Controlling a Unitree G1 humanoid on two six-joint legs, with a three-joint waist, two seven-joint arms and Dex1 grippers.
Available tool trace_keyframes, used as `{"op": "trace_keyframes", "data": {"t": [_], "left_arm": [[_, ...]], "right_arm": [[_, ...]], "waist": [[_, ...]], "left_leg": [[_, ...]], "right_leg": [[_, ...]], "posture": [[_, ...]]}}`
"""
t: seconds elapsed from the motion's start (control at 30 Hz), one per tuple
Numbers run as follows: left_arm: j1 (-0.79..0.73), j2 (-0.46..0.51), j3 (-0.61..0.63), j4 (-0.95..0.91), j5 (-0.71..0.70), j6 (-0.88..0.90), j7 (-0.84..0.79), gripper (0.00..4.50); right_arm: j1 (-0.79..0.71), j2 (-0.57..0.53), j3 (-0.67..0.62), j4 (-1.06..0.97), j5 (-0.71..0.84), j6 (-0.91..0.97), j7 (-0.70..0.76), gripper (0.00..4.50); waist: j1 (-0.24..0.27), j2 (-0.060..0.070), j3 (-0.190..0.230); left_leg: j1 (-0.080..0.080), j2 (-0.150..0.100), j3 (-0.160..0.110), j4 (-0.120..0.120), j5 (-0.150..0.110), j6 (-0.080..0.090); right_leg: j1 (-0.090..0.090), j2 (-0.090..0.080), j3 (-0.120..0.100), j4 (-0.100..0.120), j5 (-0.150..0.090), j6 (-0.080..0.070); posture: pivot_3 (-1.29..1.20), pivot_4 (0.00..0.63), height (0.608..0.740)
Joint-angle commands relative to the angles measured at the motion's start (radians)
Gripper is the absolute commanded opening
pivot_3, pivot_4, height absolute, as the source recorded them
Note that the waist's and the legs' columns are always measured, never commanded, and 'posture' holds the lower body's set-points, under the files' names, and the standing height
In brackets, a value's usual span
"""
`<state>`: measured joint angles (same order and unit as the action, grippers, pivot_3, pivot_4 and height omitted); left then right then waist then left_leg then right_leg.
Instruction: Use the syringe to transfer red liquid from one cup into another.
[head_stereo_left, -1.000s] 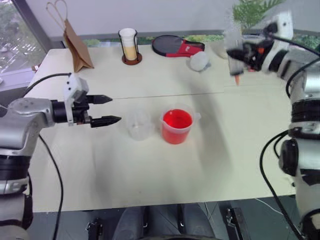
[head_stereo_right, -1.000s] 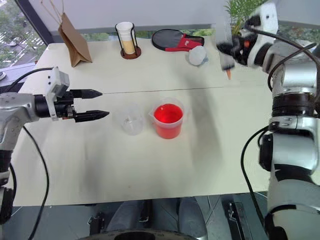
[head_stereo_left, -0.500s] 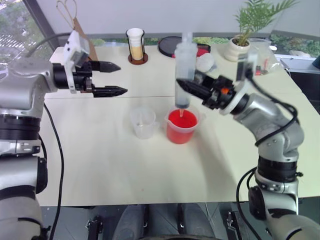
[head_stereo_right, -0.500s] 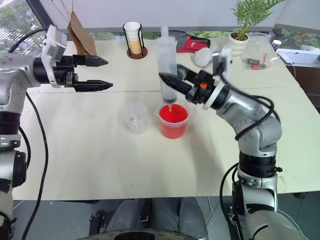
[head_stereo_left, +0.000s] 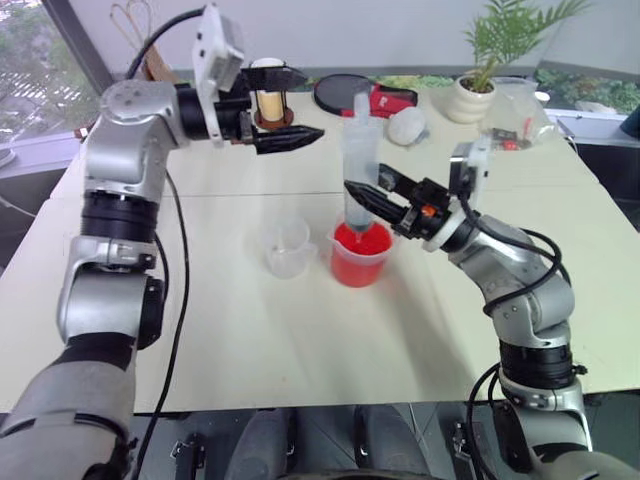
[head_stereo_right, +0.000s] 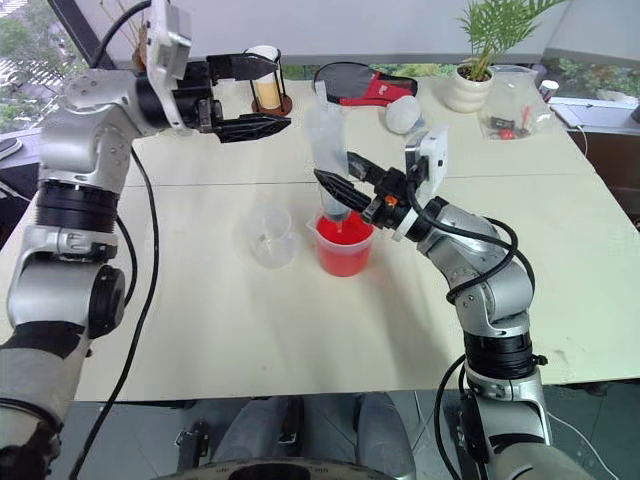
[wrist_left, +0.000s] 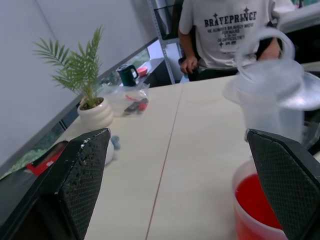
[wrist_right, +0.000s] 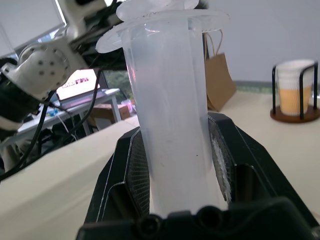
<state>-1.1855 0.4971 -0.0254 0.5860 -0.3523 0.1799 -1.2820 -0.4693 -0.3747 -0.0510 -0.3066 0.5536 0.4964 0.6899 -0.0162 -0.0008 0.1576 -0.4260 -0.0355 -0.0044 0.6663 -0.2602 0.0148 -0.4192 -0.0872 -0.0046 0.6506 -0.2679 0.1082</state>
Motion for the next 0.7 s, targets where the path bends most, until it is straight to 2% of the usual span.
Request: {"op": "trace_keyframes", "data": {"t": [0.03,0.5,0.6,0.7], "left_arm": [[-0.06,-0.017,0.02,0.039,0.005,-0.049,-0.014,4.5],[-0.082,-0.12,0.019,0.092,0.013,-0.096,-0.045,4.5],[-0.093,-0.137,0.03,0.116,0.014,-0.118,-0.026,3.71],[-0.098,-0.154,0.028,0.128,0.013,-0.127,-0.033,2.2]], "right_arm": [[0.004,-0.008,0.002,-0.004,-0.013,-0.046,0.014,1.37],[0.048,0.007,0.028,-0.011,-0.033,-0.079,0.002,1.37],[0.055,0.006,0.032,-0.017,-0.033,-0.081,-0.001,1.37],[0.067,0.004,0.042,-0.019,-0.041,-0.088,-0.001,1.37]], "waist": [[0.0,0.0,0.0],[0.003,-0.001,0.001],[0.004,-0.001,0.001],[0.006,-0.001,0.001]], "left_leg": [[0.0,0.0,0.0,0.0,0.0,0.0],[0.0,0.0,0.0,0.0,0.0,0.0],[0.0,0.0,0.0,0.0,0.0,0.0],[0.0,0.0,0.0,0.0,0.0,0.0]], "right_leg": [[0.0,0.0,0.0,0.0,0.0,0.0],[0.0,0.0,0.0,0.0,0.0,0.0],[0.0,0.0,0.0,0.0,0.0,0.0],[0.001,0.0,0.0,0.0,0.0,0.0]], "posture": [[0.0,0.15,0.74],[0.0,0.15,0.74],[0.0,0.15,0.74],[0.0,0.15,0.74]]}}
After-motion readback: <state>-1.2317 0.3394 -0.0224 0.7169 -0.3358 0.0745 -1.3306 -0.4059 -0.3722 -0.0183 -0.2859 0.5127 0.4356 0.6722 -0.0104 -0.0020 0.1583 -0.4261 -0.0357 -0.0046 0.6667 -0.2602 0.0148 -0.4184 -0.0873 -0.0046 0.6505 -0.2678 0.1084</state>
